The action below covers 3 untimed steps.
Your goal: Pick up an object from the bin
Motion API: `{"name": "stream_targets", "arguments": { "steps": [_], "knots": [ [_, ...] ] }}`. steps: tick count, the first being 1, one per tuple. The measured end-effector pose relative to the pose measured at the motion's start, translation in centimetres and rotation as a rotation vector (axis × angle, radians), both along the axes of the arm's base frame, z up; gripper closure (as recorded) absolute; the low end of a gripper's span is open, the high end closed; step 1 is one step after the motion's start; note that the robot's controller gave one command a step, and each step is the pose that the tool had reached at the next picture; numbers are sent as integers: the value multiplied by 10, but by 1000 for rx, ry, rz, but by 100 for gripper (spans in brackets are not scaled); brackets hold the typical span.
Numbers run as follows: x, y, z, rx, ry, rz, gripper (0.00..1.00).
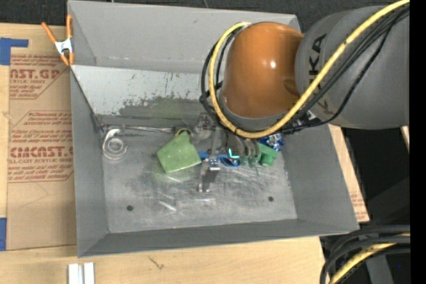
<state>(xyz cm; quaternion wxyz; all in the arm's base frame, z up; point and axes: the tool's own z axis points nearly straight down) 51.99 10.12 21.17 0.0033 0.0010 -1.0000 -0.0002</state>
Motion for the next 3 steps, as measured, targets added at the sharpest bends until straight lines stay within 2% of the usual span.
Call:
{"name": "stream_targets", "arguments": {
  "steps": [1,2,3],
  "knots": [
    [30,-35,-82,1,-11,91,0],
    [45,-96,-138,5,-21,-30,0],
    [59,-118,-138,4,-17,-27,0]
  ]
}}
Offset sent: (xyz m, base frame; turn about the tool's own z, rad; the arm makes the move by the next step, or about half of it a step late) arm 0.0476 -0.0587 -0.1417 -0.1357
